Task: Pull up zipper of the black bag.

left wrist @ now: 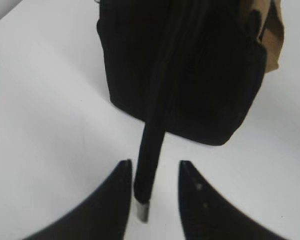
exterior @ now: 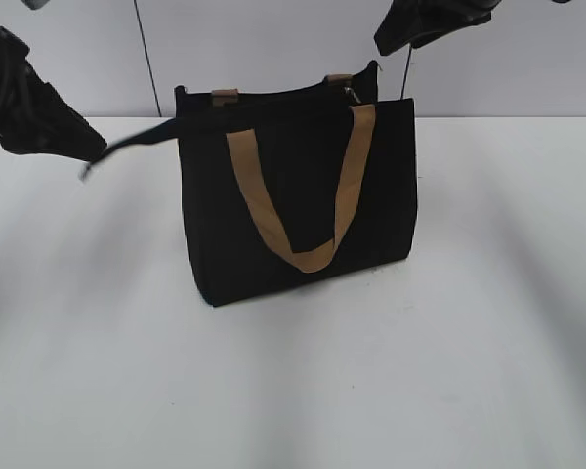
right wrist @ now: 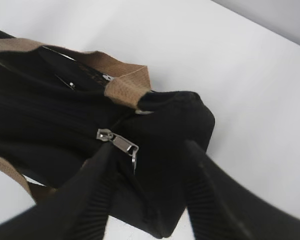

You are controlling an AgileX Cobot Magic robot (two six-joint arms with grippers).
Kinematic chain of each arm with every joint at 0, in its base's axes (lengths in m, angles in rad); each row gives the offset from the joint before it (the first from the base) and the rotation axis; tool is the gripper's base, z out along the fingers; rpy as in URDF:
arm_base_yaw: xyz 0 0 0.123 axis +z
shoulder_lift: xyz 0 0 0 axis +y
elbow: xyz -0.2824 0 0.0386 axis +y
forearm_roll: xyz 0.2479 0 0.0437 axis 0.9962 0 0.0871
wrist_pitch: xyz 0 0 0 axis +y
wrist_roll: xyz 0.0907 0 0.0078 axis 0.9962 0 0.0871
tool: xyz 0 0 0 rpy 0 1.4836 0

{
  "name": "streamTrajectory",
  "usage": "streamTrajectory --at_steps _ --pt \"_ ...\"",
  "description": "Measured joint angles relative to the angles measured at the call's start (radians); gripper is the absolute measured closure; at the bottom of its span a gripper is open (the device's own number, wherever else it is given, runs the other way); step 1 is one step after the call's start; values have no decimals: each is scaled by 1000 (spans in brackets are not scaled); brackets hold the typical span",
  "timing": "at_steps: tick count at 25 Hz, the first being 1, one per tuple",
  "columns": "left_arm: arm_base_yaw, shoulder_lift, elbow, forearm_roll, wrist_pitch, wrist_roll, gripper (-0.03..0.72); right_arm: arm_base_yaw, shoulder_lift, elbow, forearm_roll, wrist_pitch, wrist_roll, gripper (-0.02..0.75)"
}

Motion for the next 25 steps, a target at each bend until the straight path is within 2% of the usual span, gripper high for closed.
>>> streamTrajectory --at_steps 3,4,6,10,14,18,25 --pt "0 0 0 -8 4 -90 182 0 -30 0 3 29 0 286" --pt "0 0 0 -4 6 -133 130 0 -38 0 -2 39 -1 278" --pt "0 0 0 35 10 -232 92 -2 -61 0 -26 61 -1 267" --pt "0 0 0 201 56 -477 114 -2 -115 0 -151 105 26 262" --pt "0 -8 0 354 129 -718 123 -3 -159 0 -316 178 158 262" --pt "17 -32 0 366 216 -816 132 -24 -189 0 -393 278 265 262" --pt "104 -126 0 353 314 -849 143 -122 -300 50 -412 297 328 271"
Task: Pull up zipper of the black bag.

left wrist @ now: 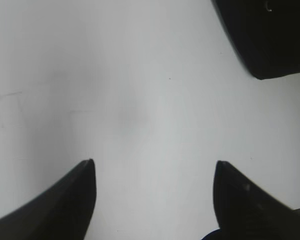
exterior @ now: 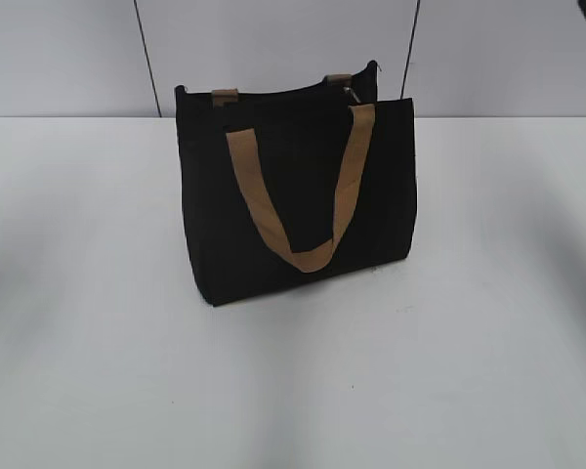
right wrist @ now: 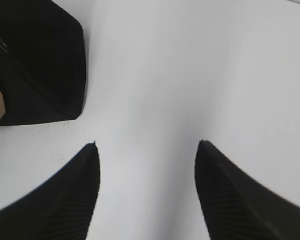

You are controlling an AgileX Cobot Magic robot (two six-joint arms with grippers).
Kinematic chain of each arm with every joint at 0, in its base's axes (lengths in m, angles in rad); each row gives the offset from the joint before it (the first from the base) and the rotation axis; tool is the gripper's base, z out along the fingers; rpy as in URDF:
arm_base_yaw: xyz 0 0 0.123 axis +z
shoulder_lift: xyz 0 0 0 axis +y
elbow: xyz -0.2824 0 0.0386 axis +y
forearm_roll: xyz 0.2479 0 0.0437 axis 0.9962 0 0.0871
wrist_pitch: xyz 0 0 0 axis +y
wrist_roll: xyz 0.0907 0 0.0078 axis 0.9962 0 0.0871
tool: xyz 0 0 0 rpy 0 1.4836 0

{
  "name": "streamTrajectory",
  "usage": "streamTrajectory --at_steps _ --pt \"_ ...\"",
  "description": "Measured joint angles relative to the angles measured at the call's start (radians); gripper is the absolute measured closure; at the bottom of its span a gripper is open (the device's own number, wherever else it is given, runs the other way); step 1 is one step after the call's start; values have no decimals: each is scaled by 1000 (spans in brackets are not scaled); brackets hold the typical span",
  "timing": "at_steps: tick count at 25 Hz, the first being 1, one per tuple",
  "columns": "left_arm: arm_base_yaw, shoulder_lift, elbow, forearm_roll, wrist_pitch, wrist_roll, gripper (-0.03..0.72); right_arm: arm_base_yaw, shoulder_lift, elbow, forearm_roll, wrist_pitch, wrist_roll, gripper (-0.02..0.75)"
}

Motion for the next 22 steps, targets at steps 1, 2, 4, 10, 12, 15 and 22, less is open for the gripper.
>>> streamTrajectory --at_steps 1,2,4,10,12,15,22 --pt "11 -22 0 0 3 -1 144 -8 -27 27 -1 0 9 272" --pt "21 -46 1 0 3 -1 146 -13 -57 68 -1 0 14 272" --pt "31 -97 11 -1 4 -2 148 -18 -138 178 1 0 18 272" --pt "32 -307 169 -24 -23 -2 160 -20 -449 566 35 -61 37 273" --pt "32 -399 251 -26 -52 -2 166 -20 -569 692 35 -102 43 273" --pt "32 -533 362 -28 -107 -2 173 -20 -722 835 35 -143 46 273" --pt "32 -824 557 -29 -148 -2 187 -20 -994 1077 35 -170 61 273"
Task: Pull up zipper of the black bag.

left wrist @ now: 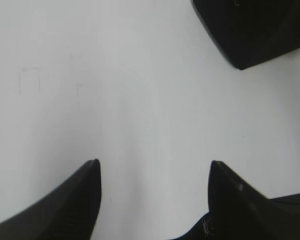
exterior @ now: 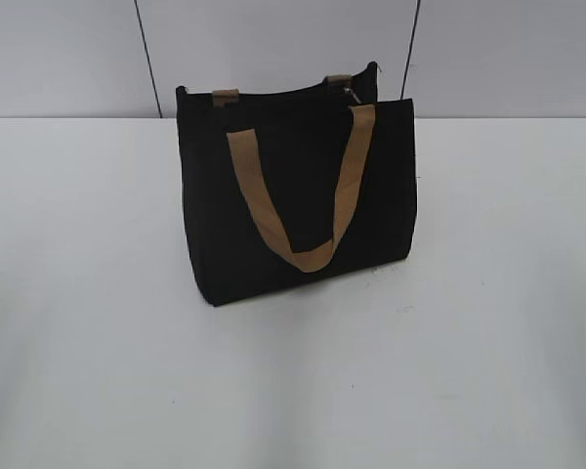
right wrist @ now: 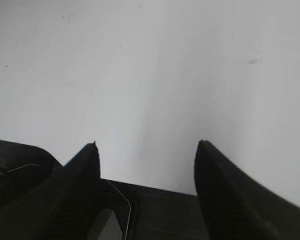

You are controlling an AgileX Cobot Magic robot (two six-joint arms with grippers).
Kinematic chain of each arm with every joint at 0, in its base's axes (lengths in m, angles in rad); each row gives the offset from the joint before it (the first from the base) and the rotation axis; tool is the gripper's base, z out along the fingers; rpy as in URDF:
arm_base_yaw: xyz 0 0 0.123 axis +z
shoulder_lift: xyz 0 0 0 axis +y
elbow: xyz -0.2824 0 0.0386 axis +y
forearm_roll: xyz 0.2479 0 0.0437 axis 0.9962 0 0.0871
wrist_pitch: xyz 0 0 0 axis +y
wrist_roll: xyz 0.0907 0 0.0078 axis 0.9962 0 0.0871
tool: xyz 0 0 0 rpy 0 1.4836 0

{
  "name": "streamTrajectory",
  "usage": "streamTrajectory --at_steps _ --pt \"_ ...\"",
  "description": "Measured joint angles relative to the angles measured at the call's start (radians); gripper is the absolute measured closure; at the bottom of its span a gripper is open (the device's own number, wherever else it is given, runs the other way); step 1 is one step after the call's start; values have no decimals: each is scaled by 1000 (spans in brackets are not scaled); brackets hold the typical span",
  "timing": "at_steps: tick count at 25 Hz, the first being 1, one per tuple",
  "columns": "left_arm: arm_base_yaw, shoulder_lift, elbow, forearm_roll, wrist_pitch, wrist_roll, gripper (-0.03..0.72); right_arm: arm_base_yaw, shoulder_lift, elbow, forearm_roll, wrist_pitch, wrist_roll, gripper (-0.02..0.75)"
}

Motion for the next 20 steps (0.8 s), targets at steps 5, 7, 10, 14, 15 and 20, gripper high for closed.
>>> streamTrajectory --at_steps 5,7,10,14,15,20 --pt "0 -146 14 1 42 -14 188 0 -132 74 0 45 7 274" --pt "0 -184 24 0 81 -38 188 0 -173 92 1 59 8 275" --pt "0 -237 37 0 107 -52 200 0 -238 103 10 67 8 275" --pt "0 -309 38 0 108 -56 224 0 -335 115 23 60 8 275" --pt "0 -330 39 0 108 -56 226 0 -358 116 23 60 8 275" --pt "0 -455 39 0 108 -56 228 0 -504 116 24 57 7 275"
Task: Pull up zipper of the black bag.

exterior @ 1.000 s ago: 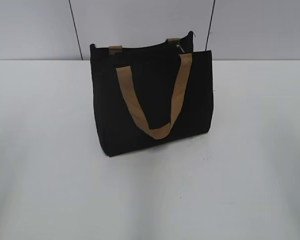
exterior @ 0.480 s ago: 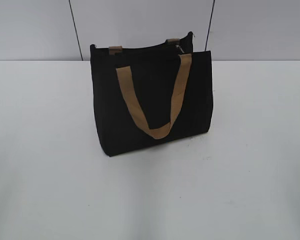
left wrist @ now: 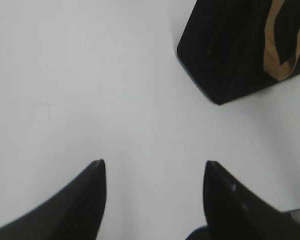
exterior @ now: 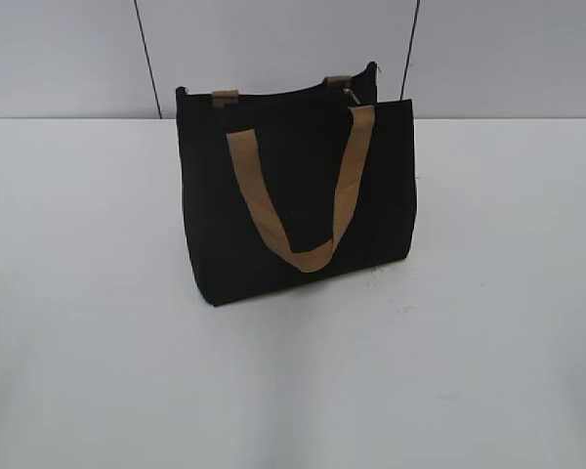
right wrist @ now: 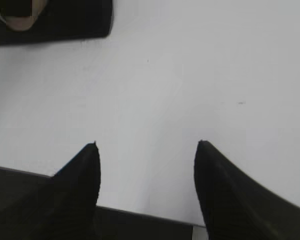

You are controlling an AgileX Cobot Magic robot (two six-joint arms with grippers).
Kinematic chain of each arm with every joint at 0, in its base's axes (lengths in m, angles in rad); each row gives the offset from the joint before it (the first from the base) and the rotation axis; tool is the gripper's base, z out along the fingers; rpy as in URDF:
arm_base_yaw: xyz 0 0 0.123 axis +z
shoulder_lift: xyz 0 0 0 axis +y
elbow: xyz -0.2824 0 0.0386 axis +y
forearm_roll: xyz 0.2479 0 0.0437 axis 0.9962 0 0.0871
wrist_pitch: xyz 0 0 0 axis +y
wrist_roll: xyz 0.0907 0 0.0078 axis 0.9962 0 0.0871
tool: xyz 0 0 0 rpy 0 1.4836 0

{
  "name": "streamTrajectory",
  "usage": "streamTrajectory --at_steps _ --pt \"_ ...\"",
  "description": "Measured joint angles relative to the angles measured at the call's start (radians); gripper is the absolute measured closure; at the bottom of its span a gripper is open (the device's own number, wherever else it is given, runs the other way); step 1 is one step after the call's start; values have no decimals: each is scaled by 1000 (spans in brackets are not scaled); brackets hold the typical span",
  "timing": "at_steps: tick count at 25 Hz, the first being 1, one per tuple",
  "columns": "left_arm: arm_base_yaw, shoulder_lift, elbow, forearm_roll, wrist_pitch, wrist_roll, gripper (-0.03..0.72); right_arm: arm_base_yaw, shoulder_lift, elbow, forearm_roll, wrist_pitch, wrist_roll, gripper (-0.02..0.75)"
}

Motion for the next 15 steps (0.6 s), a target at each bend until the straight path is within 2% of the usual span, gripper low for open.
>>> streamTrajectory --at_steps 4,15 --pt "0 -95 2 0 1 0 228 0 -102 1 1 0 0 275" --pt "0 -107 3 0 1 0 230 0 -110 1 5 0 -4 275"
